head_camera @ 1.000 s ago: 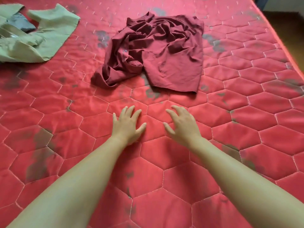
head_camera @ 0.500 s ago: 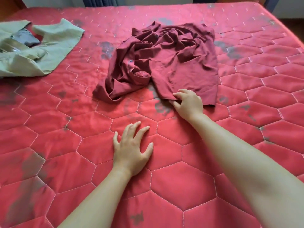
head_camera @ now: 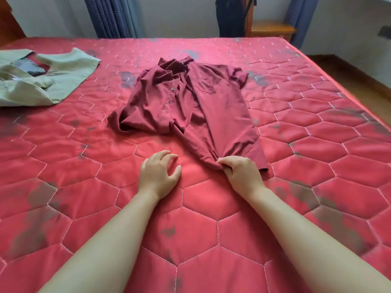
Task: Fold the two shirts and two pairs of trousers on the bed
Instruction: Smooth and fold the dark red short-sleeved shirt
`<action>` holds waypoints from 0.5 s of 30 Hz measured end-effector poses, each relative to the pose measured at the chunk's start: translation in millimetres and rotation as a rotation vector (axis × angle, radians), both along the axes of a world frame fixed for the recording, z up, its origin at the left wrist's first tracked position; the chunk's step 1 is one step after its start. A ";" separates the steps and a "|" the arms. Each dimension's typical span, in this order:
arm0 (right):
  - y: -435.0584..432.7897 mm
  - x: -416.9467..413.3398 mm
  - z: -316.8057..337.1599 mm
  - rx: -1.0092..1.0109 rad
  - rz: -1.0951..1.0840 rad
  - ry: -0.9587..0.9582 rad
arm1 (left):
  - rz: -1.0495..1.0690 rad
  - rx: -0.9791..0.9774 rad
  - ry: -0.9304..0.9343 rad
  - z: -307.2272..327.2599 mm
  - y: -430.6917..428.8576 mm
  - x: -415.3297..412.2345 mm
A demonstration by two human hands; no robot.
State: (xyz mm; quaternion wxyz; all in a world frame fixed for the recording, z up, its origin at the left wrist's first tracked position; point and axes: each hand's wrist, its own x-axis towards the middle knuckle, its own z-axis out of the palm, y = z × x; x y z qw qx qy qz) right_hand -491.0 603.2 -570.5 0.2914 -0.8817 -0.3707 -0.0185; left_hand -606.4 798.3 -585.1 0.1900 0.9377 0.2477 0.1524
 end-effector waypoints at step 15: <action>-24.3 -56.9 16.6 -0.257 -0.006 0.210 | -0.129 -0.218 0.162 40.9 -36.3 -58.3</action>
